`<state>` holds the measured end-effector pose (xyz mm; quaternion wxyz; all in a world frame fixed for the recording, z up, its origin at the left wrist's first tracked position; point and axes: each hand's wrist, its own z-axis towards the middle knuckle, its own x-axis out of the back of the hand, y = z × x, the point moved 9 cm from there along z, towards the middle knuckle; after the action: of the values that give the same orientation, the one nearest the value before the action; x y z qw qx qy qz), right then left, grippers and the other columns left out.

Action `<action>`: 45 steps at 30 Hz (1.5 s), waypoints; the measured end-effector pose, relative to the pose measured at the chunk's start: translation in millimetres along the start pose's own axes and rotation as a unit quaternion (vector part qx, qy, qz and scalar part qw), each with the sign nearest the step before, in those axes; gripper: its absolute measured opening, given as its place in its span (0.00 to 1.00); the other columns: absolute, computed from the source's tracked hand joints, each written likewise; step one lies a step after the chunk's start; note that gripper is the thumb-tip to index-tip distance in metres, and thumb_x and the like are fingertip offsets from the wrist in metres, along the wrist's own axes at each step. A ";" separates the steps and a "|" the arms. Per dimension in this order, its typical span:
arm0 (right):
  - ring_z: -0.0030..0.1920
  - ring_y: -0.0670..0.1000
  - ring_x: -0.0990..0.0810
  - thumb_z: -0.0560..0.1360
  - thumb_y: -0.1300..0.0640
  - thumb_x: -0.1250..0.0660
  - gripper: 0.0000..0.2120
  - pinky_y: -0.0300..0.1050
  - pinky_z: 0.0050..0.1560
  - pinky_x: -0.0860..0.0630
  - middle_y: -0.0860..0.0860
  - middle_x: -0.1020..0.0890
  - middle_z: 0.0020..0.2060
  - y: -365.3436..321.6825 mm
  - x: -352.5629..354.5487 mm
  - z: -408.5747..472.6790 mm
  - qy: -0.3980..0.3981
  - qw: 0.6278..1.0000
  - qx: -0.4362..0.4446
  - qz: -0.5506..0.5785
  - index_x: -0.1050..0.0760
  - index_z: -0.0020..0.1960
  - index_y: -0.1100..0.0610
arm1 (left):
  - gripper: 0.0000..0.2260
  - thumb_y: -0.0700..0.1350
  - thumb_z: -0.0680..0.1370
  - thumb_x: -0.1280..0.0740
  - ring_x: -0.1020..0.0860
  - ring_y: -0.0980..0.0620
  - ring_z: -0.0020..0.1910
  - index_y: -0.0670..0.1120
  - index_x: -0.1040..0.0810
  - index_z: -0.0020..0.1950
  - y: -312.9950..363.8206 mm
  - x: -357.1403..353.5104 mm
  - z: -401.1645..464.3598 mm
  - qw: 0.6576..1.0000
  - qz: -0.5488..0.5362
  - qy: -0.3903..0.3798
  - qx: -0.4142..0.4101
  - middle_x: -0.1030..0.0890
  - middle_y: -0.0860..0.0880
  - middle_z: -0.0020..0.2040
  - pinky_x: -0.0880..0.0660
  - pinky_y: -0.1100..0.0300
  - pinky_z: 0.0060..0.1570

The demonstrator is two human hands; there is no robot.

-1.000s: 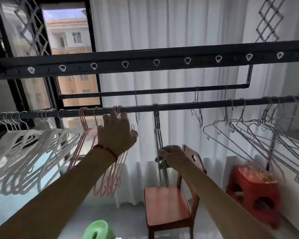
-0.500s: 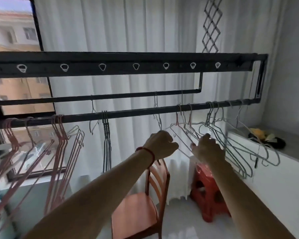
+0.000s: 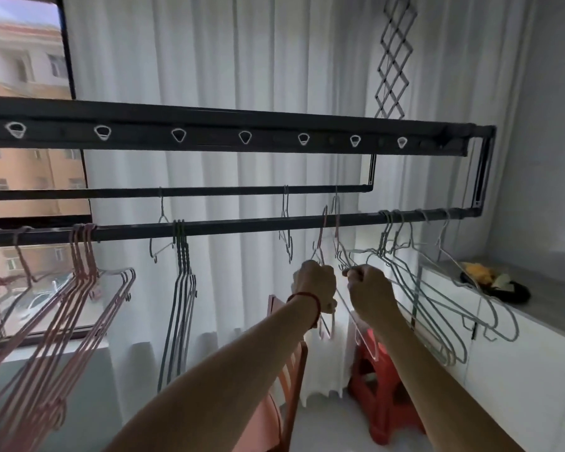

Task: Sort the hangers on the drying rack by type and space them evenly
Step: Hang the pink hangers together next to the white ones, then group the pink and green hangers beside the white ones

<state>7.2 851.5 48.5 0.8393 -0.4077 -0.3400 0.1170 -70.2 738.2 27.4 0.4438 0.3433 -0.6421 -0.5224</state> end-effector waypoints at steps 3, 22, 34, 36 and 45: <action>0.40 0.44 0.24 0.82 0.59 0.43 0.12 0.29 0.34 0.36 0.49 0.20 0.46 -5.1 15.6 -2.1 0.038 0.999 0.017 0.004 0.21 0.56 0.60 | 0.12 0.44 0.83 0.43 0.23 0.47 0.24 0.37 0.28 0.58 12.6 17.5 -4.4 0.997 -0.078 -0.003 -0.003 0.21 0.41 0.36 0.24 0.59 0.23; 0.38 0.52 0.17 0.82 0.54 0.38 0.10 0.49 0.41 0.19 0.54 0.16 0.41 73.9 16.4 -122.0 -0.018 0.988 0.007 -0.151 0.23 0.55 0.59 | 0.08 0.41 0.83 0.43 0.29 0.51 0.19 0.38 0.28 0.48 -99.8 47.3 -77.5 0.996 -0.058 -0.070 0.021 0.25 0.45 0.28 0.31 0.63 0.18; 0.50 0.53 0.19 0.82 0.42 0.45 0.09 0.49 0.46 0.25 0.47 0.18 0.48 87.4 34.1 -266.4 -0.257 0.839 0.005 -0.479 0.29 0.54 0.42 | 0.10 0.46 0.83 0.40 0.23 0.56 0.36 0.50 0.24 0.43 -255.8 144.8 -145.6 0.970 0.231 -0.026 -0.075 0.21 0.49 0.41 0.25 0.63 0.36; 0.48 0.49 0.20 0.82 0.43 0.42 0.06 0.49 0.48 0.24 0.43 0.18 0.47 90.4 25.3 -288.4 -0.312 0.840 0.012 -0.444 0.27 0.52 0.41 | 0.10 0.44 0.83 0.40 0.26 0.59 0.35 0.50 0.25 0.43 -278.3 157.8 -157.7 0.968 0.237 -0.051 -0.069 0.22 0.50 0.41 0.30 0.68 0.34; 0.51 0.47 0.20 0.79 0.53 0.33 0.07 0.47 0.55 0.23 0.44 0.22 0.50 90.8 -24.2 -325.0 -0.383 0.909 0.101 -0.129 0.20 0.45 0.42 | 0.08 0.38 0.82 0.39 0.17 0.43 0.46 0.39 0.21 0.56 -328.1 180.0 -222.0 0.959 0.072 -0.268 0.050 0.15 0.44 0.42 0.20 0.47 0.53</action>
<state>213.1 701.5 -174.1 0.6894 -0.1973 -0.6712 0.1881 61.8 422.3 -241.2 0.2737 0.1655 -0.7859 -0.5293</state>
